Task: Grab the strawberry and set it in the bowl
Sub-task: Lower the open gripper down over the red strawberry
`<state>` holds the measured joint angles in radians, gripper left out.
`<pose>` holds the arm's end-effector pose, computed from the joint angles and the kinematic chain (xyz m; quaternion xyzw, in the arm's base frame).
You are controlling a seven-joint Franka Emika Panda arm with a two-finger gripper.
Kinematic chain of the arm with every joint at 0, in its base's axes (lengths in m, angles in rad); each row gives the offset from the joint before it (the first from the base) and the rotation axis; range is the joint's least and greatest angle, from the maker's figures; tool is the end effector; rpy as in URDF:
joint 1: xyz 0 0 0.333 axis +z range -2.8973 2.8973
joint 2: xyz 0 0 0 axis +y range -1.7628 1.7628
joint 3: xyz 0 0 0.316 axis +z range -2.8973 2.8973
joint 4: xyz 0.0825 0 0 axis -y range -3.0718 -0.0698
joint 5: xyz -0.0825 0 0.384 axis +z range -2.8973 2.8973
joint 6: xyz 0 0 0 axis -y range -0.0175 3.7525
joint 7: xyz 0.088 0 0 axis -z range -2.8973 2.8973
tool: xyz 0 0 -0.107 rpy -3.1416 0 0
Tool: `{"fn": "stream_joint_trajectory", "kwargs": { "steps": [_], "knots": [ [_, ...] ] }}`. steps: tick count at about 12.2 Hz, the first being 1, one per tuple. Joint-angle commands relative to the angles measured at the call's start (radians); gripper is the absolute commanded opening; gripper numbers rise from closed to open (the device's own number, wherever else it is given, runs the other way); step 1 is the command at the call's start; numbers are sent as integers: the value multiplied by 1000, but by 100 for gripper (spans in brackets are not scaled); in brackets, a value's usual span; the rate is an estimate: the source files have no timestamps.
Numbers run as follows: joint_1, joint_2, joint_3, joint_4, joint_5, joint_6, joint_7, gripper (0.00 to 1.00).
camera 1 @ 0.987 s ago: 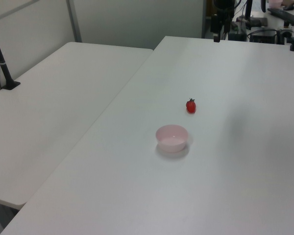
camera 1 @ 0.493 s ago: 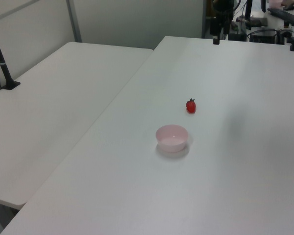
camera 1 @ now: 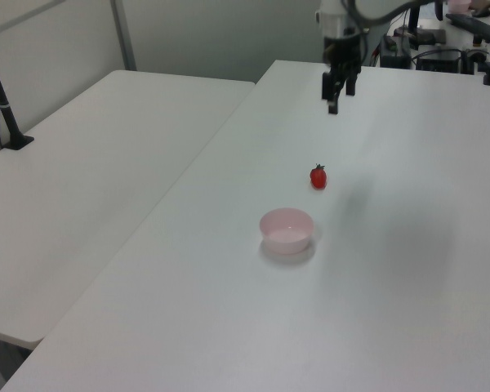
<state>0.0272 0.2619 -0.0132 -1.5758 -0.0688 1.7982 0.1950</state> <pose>0.6374 0.0039 0.4850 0.9958 -0.0817 -0.0160 0.0369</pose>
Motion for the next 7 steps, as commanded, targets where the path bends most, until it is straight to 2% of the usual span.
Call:
{"fn": "stream_joint_trajectory", "kwargs": {
  "steps": [1, 4, 7],
  "knots": [
    [10, 59, -4, -6, 17, 38, 112, 100],
    [26, 157, -4, -9, 15, 143, 252, 89],
    [63, 243, -5, -10, 0, 223, 342, 86]
  ]
}}
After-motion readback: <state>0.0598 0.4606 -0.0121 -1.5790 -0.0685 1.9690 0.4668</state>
